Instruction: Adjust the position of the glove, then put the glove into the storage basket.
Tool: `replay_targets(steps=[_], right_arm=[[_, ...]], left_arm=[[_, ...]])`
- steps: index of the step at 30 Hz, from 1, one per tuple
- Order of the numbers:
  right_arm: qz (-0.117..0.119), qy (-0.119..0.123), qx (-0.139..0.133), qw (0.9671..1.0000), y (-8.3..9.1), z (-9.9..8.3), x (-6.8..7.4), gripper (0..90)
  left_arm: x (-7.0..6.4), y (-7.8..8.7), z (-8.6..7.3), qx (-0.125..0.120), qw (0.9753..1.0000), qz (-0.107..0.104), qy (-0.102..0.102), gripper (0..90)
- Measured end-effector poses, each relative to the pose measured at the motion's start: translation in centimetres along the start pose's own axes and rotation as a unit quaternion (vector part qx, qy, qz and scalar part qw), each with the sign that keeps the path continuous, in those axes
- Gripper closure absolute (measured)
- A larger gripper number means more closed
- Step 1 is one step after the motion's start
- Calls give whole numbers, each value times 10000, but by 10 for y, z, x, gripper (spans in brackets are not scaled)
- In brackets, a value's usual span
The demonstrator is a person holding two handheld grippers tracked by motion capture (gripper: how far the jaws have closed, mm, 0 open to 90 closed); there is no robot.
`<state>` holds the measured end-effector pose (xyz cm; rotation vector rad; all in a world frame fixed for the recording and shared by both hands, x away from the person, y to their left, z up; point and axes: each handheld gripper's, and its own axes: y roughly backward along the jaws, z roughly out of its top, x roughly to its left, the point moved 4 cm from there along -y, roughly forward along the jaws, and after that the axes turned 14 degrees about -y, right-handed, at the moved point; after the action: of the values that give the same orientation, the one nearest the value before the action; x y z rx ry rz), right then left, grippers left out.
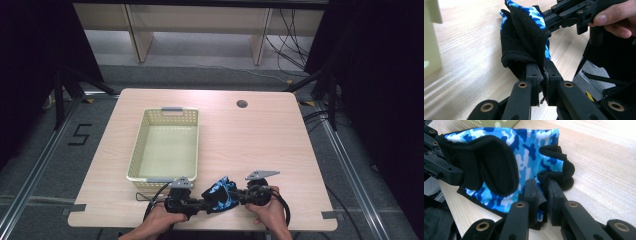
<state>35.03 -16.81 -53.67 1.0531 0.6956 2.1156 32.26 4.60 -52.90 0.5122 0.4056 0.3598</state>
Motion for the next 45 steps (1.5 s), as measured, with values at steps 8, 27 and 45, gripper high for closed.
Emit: replay_targets(steps=[8,27,45], right_arm=[[191,155,-330,9992,13,7,11,824],[485,715,-834,9928,46,19,70,830],[457,1512,-682,9851,28,89,129,832]], left_arm=[[-8,15,11,-257,9994,-62,-226,840],[-13,75,25,-440,9975,-121,-549,839],[35,147,46,-430,9984,79,-352,841]])
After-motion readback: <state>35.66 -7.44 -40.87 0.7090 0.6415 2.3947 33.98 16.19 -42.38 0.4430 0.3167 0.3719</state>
